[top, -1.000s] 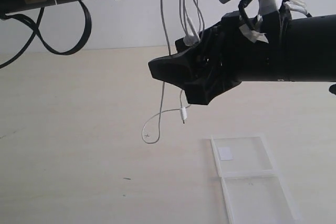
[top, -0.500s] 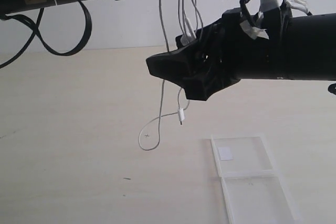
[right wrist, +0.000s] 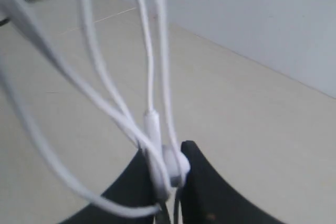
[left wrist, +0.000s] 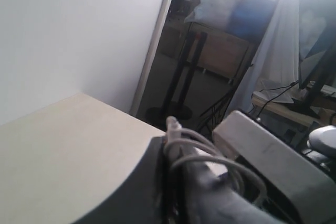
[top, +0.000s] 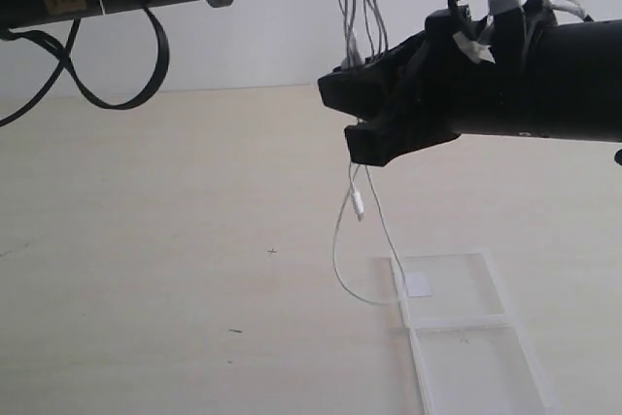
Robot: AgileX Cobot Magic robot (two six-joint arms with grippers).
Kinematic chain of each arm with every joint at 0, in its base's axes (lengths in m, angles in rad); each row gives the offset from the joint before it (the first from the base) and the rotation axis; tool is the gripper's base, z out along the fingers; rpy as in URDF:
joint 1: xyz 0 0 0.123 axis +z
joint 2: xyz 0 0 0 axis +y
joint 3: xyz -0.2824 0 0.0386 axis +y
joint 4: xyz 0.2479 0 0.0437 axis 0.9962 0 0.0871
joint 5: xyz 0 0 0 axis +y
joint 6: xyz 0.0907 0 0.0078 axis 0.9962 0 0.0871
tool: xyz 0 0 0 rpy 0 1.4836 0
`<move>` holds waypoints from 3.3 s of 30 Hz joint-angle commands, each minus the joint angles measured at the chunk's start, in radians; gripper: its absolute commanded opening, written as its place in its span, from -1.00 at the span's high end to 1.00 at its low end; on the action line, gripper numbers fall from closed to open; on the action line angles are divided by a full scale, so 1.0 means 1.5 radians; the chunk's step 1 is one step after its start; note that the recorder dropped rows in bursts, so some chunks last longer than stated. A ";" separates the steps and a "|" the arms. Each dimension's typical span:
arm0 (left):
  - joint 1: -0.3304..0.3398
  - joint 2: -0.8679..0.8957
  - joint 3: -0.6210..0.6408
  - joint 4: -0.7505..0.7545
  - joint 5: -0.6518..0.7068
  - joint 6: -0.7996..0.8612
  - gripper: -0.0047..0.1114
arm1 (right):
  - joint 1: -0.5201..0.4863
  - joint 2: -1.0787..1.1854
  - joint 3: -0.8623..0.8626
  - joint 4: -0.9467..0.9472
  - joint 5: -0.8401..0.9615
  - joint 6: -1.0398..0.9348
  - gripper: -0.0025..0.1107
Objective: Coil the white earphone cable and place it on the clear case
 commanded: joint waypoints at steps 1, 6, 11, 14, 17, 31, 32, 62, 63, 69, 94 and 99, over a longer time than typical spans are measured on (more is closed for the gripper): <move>-0.002 0.000 -0.003 0.076 0.012 -0.064 0.92 | -0.003 -0.044 0.002 0.004 -0.108 -0.006 0.96; -0.002 0.000 -0.003 0.182 0.033 -0.143 0.92 | -0.003 -0.073 0.002 -0.004 -0.167 -0.006 0.96; -0.002 -0.001 -0.003 0.193 0.034 -0.143 0.92 | -0.003 -0.073 0.002 -0.019 -0.230 -0.006 0.96; 0.000 -0.001 -0.003 0.197 0.038 -0.144 0.92 | -0.003 -0.073 0.002 -0.019 -0.253 -0.006 0.96; 0.000 -0.001 -0.003 0.226 0.057 -0.165 0.92 | -0.003 -0.073 0.002 -0.020 -0.275 -0.006 0.96; 0.000 0.009 0.046 0.310 0.086 -0.192 0.92 | -0.003 -0.119 0.002 -0.021 -0.302 -0.006 0.96; 0.000 0.016 0.047 0.315 0.081 -0.192 0.92 | -0.003 -0.123 0.002 -0.021 -0.298 -0.006 0.96; -0.002 0.045 0.048 0.284 0.010 -0.192 -0.16 | -0.003 -0.120 0.002 -0.019 -0.249 -0.006 0.96; -0.002 0.045 0.048 0.295 0.013 -0.195 -0.16 | -0.003 -0.120 0.002 -0.019 -0.255 -0.006 0.96; 0.001 0.045 0.048 0.370 0.055 -0.230 -0.16 | -0.003 -0.161 0.003 0.006 -0.315 -0.005 0.96; 0.001 0.045 0.084 0.380 0.292 -0.231 0.92 | -0.003 -0.259 0.089 0.049 -0.455 0.077 0.96; 0.001 0.045 0.099 0.380 0.315 -0.221 0.92 | -0.003 -0.259 0.145 0.049 -0.403 0.143 0.96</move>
